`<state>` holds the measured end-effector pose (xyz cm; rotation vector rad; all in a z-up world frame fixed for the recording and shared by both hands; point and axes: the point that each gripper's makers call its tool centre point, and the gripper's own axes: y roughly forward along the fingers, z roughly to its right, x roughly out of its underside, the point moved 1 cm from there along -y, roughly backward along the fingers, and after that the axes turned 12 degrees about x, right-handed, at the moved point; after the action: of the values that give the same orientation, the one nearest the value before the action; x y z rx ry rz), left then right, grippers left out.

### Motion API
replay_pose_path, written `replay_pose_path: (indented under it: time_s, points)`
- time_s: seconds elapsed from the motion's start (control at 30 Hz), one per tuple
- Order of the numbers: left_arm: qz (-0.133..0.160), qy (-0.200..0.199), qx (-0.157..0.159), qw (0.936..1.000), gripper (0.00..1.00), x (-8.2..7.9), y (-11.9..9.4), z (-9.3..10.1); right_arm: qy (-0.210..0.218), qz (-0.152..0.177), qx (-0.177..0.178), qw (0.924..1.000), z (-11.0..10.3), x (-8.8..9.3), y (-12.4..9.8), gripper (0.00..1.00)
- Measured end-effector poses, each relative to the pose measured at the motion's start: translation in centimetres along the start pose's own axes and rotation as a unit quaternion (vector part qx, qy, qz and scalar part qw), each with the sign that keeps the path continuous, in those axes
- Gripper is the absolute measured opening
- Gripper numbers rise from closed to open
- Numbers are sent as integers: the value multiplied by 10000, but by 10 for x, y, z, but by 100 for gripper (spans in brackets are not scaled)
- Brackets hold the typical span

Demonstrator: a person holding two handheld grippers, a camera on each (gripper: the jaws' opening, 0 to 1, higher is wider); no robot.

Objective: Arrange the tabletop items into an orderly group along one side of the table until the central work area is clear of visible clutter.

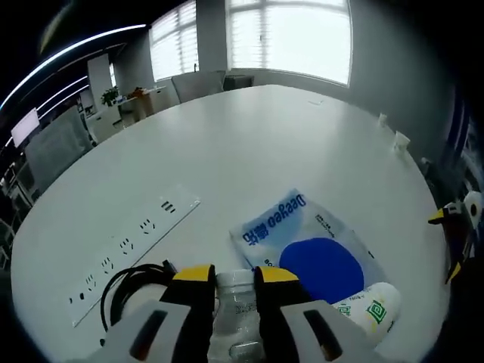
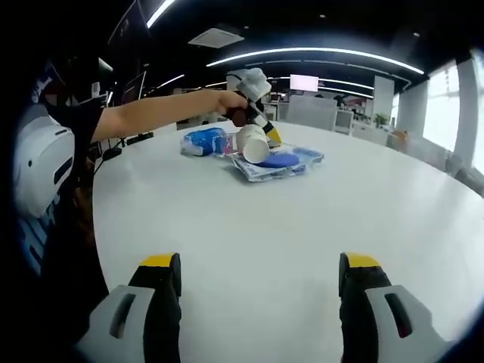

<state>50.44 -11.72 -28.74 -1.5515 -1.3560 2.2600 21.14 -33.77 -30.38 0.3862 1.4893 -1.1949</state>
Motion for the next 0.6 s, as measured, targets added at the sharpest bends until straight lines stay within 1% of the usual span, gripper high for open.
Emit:
replay_pose_path:
  time_s: [0.17, 0.4, 0.6]
  points:
    - [81, 166, -22, 9998, 18, -7, -9, 5, -25, 22, -22, 10000, -3, -2, 0, 83]
    - [209, 290, -60, 9993, 17, -13, -24, 11, -47, 70, -33, 10000, -6, -5, -3, 83]
    - [377, 371, -108, 9985, 17, -17, -40, 14, -86, 115, -34, 9999, -10, -10, -8, 83]
